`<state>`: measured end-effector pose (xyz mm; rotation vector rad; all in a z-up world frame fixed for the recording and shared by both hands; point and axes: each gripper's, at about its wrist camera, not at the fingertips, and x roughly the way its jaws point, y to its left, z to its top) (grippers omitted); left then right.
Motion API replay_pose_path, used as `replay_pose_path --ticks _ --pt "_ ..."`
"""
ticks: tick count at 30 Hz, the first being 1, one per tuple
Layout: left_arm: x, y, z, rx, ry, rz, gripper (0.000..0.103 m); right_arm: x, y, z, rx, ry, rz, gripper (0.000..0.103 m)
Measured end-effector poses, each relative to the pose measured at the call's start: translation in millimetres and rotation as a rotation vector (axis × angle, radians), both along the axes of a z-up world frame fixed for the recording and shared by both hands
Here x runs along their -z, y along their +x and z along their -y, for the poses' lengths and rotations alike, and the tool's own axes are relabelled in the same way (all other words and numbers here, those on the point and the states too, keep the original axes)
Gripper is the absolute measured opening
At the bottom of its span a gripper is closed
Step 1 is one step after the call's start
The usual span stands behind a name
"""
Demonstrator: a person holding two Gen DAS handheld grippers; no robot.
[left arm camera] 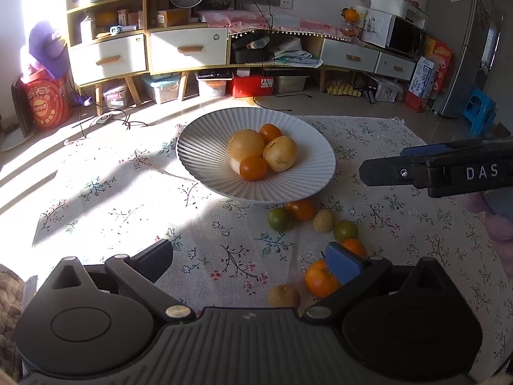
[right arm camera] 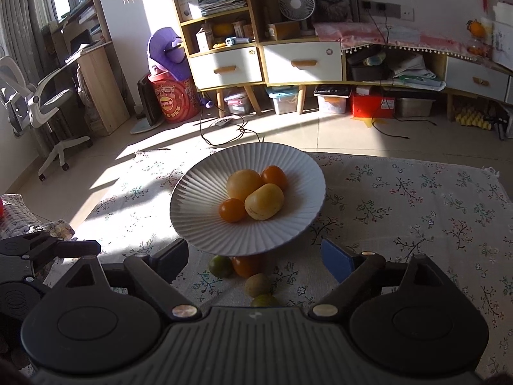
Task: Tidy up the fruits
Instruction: 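Withdraw both grippers from the plate back over the remaining fruit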
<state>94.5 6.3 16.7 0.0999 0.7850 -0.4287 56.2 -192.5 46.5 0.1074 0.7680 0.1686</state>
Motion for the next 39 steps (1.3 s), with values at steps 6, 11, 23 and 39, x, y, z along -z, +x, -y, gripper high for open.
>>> replay_pose_path --ticks 6,11,23,39 --pt "10.3 -17.8 -10.7 -0.004 0.005 0.006 0.093 6.6 -26.3 -9.0 -0.035 -0.043 0.036 0.094" --pt "16.6 -27.5 -14.8 0.014 0.031 -0.008 0.093 12.9 -42.1 -14.9 -0.077 -0.107 0.044 0.095" --pt "30.6 -40.2 -21.0 0.012 0.024 0.023 0.093 27.7 -70.1 -23.1 -0.130 -0.206 0.089 0.101" --pt "52.0 -49.0 -4.9 0.107 0.011 -0.001 0.086 59.6 -92.2 -42.9 -0.263 -0.342 0.057 0.096"
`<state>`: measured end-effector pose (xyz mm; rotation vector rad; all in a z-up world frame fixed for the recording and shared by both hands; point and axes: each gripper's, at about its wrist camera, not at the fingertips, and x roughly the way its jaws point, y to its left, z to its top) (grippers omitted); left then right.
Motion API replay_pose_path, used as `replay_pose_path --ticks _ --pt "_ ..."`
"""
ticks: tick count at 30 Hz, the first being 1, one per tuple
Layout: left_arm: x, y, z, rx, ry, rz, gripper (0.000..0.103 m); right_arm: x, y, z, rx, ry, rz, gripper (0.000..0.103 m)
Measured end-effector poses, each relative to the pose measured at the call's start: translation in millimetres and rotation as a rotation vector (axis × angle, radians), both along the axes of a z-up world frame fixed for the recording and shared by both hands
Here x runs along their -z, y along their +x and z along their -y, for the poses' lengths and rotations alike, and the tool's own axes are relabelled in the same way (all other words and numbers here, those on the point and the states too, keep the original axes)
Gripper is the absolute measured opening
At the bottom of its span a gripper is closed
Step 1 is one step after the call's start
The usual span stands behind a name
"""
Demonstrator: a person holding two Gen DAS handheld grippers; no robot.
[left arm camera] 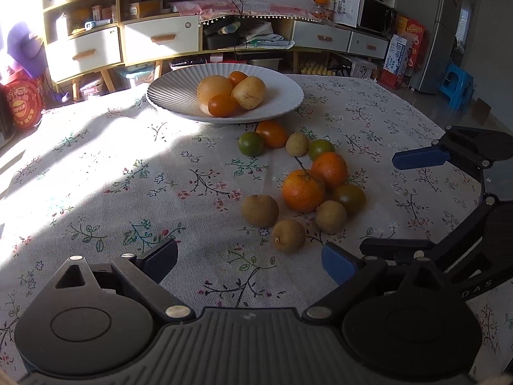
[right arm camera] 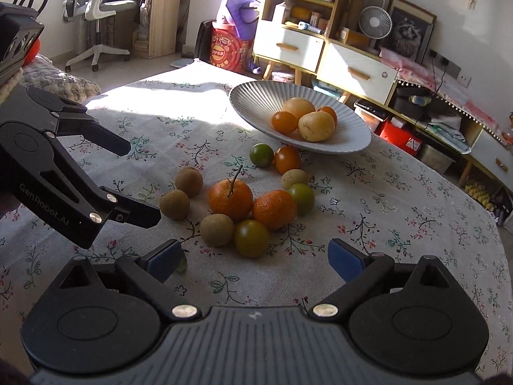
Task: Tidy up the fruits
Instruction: 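Withdraw both grippers from the plate back over the remaining fruit, then grasp a brown kiwi with the left gripper while the right gripper grasps a dark green tomato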
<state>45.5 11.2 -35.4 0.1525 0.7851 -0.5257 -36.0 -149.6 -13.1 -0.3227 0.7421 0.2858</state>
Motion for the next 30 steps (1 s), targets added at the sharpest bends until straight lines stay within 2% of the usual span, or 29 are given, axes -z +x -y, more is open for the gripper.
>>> replay_pose_path --ticks 4,11,16,23,30 --pt "3.2 2.9 1.7 0.007 -0.016 -0.041 0.070 1.7 -0.7 -0.5 -0.001 -0.008 -0.004 0.082" --pt "3.0 4.5 7.6 0.034 -0.055 -0.074 0.051 3.6 4.3 3.4 0.019 -0.012 -0.033 0.053" --pt "2.7 3.9 13.0 0.049 -0.067 -0.083 0.038 7.9 4.7 5.6 0.022 -0.015 -0.057 0.047" --pt "2.9 6.9 15.8 0.045 -0.079 -0.093 0.030 9.1 5.0 4.7 0.023 -0.007 -0.068 0.041" --pt "2.8 8.0 16.1 0.039 -0.085 -0.099 0.017 9.1 11.2 4.1 0.026 0.009 -0.065 0.036"
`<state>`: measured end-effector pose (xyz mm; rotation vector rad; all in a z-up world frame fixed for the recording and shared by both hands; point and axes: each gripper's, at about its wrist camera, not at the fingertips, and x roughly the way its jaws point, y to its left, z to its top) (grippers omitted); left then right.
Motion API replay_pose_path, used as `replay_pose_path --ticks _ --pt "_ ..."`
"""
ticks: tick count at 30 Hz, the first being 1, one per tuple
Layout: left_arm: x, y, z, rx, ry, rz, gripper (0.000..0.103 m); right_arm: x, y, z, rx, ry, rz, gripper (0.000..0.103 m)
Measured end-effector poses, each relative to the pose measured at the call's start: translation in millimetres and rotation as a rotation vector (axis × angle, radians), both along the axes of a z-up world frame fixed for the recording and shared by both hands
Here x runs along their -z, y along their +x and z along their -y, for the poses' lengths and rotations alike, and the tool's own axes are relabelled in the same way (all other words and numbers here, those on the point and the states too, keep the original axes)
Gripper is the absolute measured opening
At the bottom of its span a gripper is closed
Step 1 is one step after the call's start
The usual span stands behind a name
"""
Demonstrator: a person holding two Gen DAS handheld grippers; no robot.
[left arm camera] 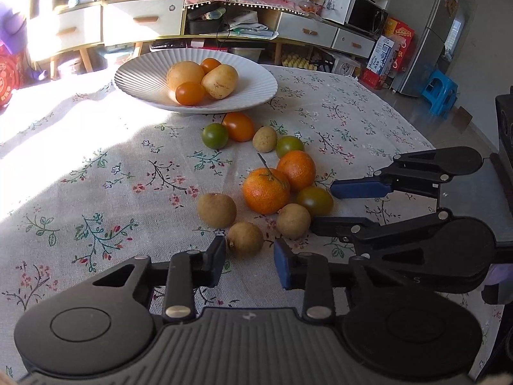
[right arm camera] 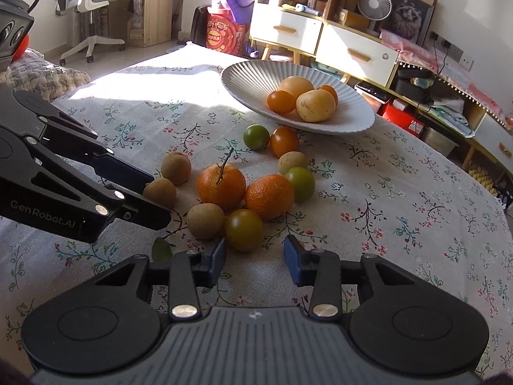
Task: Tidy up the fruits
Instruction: 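Grasp a brown kiwi with the left gripper while the right gripper grasps a dark green tomato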
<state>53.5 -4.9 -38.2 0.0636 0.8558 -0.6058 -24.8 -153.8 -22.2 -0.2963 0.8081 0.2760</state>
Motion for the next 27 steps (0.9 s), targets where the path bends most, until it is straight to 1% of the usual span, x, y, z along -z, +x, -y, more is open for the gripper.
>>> replay_pose_path --ticks 4,9,18,27 --pt "-0.2 -0.2 -0.6 -0.006 0.000 0.000 0.013 -0.8 0.2 -0.8 -0.004 0.017 0.001 0.031" --pt "-0.4 0.4 -1.5 -0.013 -0.001 -0.001 0.010 -1.1 0.1 -2.9 -0.015 0.029 -0.003 0.025" --pt "-0.3 0.2 -1.4 -0.012 -0.001 -0.002 0.009 -3.8 -0.5 -4.2 -0.021 0.036 0.002 0.024" --pt "-6.8 -1.2 -5.1 -0.016 -0.009 0.008 0.009 -9.7 -2.7 -2.3 -0.025 0.050 0.015 0.024"
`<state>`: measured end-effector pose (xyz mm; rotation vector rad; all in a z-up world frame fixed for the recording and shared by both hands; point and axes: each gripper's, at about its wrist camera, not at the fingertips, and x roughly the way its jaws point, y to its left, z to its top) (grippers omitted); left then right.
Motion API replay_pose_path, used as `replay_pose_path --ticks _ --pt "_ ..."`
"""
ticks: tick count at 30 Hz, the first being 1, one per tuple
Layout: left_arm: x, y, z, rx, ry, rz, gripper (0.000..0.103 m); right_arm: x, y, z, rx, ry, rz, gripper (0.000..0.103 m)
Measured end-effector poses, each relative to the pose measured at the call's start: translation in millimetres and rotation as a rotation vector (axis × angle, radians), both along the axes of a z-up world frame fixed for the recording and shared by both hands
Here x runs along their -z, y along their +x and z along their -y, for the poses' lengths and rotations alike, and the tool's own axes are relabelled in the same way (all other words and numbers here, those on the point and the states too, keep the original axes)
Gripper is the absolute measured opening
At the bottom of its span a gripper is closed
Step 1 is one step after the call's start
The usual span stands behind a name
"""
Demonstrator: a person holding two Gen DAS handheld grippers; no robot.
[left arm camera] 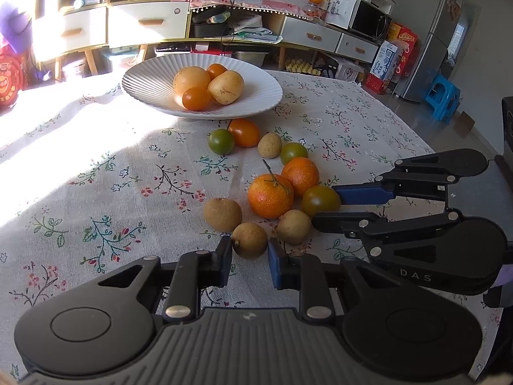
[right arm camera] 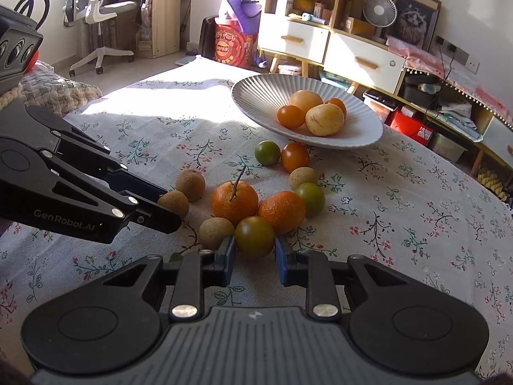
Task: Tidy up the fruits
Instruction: 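Grasp a brown kiwi with the left gripper while the right gripper grasps a dark green tomato, then carry the kiwi and tomato with both grippers toward the white plate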
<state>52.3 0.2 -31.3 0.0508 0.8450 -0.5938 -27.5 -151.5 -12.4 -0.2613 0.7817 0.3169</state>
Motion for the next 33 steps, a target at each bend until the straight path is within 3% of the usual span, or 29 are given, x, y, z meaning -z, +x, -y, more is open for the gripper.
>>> replay_pose_path --ticks 16,33 --pt "-19.7 5.8 1.4 -0.013 -0.046 0.040 0.008 -18.7 10.8 7.5 0.033 0.045 0.050 0.024" --pt "-43.5 41.6 21.6 -0.078 -0.078 0.110 0.008 -35.1 70.5 22.8 0.141 0.097 0.073 0.024"
